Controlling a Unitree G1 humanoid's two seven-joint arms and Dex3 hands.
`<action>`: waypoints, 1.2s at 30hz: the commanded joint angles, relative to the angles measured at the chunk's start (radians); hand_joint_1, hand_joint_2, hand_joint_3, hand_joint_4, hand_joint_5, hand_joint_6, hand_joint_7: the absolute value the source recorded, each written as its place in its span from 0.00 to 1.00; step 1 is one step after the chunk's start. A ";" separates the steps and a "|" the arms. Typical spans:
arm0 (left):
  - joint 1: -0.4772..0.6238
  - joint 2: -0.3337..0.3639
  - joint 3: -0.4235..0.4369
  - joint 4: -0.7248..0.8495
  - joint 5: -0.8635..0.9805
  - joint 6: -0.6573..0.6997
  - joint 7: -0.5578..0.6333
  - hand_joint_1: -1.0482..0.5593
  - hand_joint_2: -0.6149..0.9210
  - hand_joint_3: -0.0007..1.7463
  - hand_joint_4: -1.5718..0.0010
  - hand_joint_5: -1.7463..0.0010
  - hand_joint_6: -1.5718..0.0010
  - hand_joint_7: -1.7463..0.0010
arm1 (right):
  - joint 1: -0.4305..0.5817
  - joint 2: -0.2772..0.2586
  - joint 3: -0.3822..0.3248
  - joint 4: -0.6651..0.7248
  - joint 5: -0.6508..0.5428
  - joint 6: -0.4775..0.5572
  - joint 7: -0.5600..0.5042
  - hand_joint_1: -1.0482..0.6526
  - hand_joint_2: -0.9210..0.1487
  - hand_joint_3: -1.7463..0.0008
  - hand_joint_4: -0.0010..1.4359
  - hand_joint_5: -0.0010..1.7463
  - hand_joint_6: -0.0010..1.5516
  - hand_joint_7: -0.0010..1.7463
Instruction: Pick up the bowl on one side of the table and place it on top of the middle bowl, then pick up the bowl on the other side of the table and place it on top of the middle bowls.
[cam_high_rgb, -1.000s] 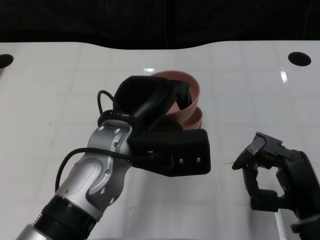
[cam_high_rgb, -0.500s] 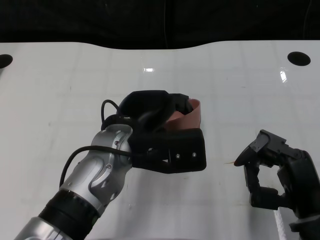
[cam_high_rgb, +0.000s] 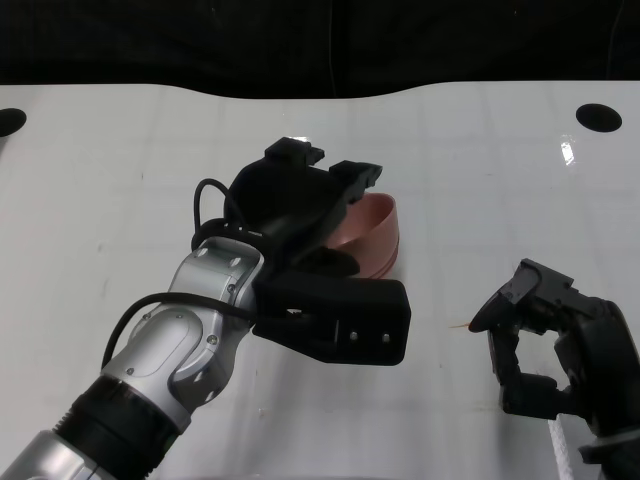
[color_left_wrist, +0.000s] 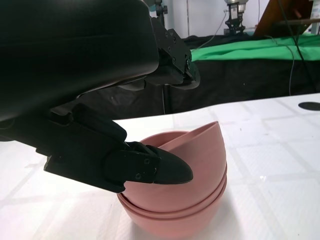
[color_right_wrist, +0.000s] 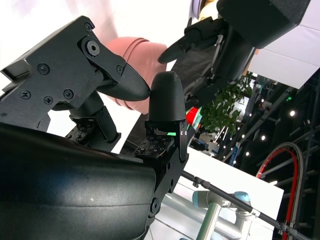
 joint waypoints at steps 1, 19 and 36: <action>0.040 0.037 0.029 -0.063 -0.008 -0.019 0.028 0.19 1.00 0.18 1.00 0.89 0.88 0.99 | 0.005 -0.005 -0.014 0.001 0.021 0.000 0.003 0.49 0.47 0.27 0.60 1.00 0.51 0.81; 0.337 0.113 0.284 -0.314 -0.334 -0.339 0.115 0.28 1.00 0.12 0.99 0.56 0.77 0.95 | 0.022 -0.017 -0.004 -0.029 0.009 0.025 0.035 0.48 0.49 0.24 0.59 0.99 0.50 0.81; 0.660 0.002 0.460 -0.108 -0.638 -0.946 0.360 0.46 1.00 0.13 0.57 0.36 0.52 0.58 | 0.051 -0.019 0.004 -0.076 0.001 0.060 0.062 0.48 0.42 0.29 0.60 1.00 0.52 0.79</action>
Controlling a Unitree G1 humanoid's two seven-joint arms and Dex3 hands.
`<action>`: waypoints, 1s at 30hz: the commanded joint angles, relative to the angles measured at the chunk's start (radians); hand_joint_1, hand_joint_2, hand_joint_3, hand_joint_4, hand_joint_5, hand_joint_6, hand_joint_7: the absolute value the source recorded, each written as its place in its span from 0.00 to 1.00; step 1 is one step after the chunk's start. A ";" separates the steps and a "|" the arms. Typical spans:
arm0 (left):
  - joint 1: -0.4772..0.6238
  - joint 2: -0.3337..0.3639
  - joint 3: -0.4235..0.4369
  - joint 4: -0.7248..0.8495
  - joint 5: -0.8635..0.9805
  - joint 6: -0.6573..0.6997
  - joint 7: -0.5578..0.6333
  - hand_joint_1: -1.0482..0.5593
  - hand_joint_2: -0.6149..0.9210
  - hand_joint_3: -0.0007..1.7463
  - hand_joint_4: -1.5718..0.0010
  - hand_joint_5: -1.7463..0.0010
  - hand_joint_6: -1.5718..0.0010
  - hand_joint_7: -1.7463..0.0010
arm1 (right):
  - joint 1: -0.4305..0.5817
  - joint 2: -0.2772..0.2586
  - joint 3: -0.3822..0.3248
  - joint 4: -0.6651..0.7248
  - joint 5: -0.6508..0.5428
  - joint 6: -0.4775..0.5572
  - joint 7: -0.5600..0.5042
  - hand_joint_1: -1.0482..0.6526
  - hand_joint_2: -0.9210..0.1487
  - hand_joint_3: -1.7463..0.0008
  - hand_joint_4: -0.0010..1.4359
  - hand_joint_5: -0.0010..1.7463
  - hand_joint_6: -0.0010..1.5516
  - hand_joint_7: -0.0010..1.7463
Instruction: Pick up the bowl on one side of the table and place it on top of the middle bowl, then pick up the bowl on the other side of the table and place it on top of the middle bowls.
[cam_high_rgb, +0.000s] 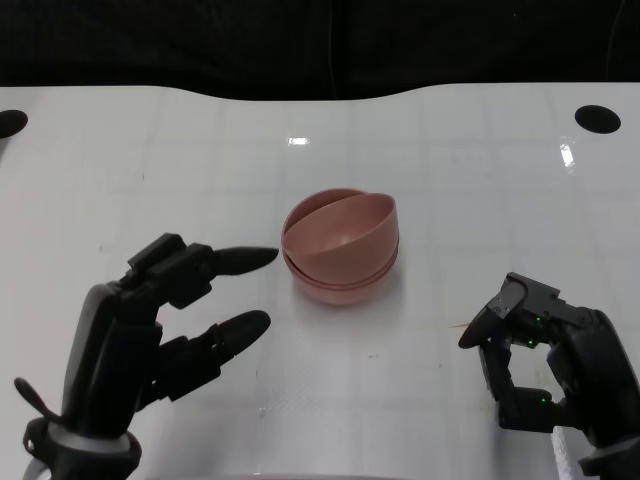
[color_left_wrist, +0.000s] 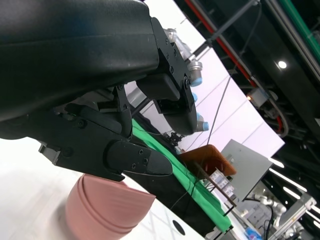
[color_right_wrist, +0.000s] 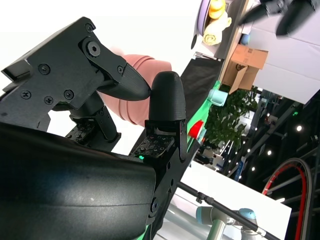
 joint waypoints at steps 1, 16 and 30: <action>0.069 -0.026 -0.010 -0.003 -0.173 -0.007 -0.071 0.49 1.00 0.14 0.56 0.33 0.51 0.55 | 0.012 -0.018 -0.005 -0.010 0.002 0.000 0.002 0.48 0.42 0.29 0.60 1.00 0.52 0.79; 0.171 -0.097 0.014 -0.050 -0.496 0.116 -0.359 0.59 0.70 0.72 0.47 0.05 0.47 0.18 | 0.045 -0.020 -0.001 -0.064 0.020 0.026 0.029 0.50 0.42 0.31 0.57 0.95 0.53 0.74; 0.166 -0.132 0.078 -0.037 -0.547 0.163 -0.446 0.59 0.68 0.77 0.47 0.01 0.48 0.14 | 0.074 -0.002 0.025 -0.060 0.023 -0.002 0.024 0.51 0.31 0.44 0.57 0.88 0.55 0.64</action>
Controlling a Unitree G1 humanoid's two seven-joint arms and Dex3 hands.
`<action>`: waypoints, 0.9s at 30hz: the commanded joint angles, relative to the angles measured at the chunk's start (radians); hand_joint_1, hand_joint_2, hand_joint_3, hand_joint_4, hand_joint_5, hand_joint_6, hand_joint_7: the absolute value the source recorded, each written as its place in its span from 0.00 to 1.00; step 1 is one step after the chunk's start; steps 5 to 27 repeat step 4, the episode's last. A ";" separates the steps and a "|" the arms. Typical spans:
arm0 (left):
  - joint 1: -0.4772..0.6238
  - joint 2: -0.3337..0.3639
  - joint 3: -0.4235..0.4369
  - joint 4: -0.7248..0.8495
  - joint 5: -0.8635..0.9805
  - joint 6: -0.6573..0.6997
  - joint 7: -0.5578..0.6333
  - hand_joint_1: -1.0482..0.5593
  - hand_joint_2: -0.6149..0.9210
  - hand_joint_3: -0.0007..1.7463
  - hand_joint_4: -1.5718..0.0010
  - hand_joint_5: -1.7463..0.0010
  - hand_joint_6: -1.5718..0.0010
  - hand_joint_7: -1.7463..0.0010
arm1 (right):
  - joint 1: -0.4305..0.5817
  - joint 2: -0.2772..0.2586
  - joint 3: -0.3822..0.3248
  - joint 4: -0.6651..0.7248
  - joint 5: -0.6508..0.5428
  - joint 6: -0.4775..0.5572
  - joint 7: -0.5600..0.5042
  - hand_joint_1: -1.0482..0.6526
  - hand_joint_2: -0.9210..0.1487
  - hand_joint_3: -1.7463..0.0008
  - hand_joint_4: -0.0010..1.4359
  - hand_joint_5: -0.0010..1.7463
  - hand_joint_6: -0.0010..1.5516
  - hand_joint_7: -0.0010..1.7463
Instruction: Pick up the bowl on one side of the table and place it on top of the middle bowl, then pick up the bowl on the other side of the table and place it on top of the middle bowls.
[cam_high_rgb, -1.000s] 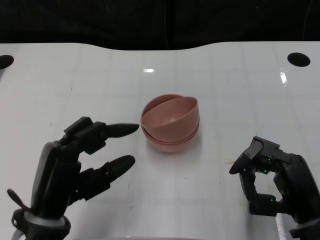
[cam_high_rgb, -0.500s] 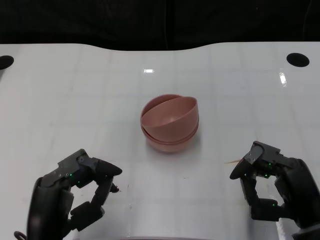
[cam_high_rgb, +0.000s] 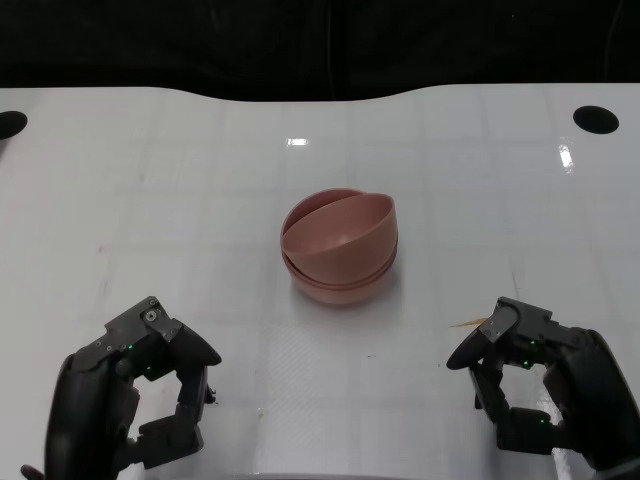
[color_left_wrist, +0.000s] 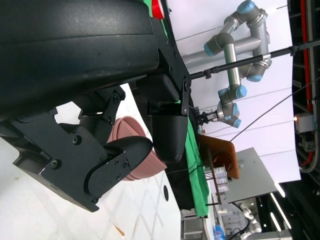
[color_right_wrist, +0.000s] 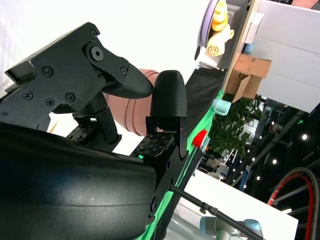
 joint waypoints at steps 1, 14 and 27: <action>0.003 -0.002 0.021 -0.006 -0.025 0.019 -0.024 0.59 0.68 0.77 0.47 0.01 0.47 0.15 | 0.007 0.004 -0.004 0.003 0.015 -0.031 -0.007 0.51 0.31 0.44 0.57 0.88 0.55 0.64; 0.001 -0.006 0.026 -0.002 -0.025 0.014 -0.039 0.60 0.68 0.77 0.46 0.01 0.46 0.16 | 0.006 0.004 -0.006 0.008 0.024 -0.037 -0.003 0.51 0.30 0.44 0.56 0.88 0.55 0.64; 0.001 -0.006 0.026 -0.002 -0.025 0.014 -0.039 0.60 0.68 0.77 0.46 0.01 0.46 0.16 | 0.006 0.004 -0.006 0.008 0.024 -0.037 -0.003 0.51 0.30 0.44 0.56 0.88 0.55 0.64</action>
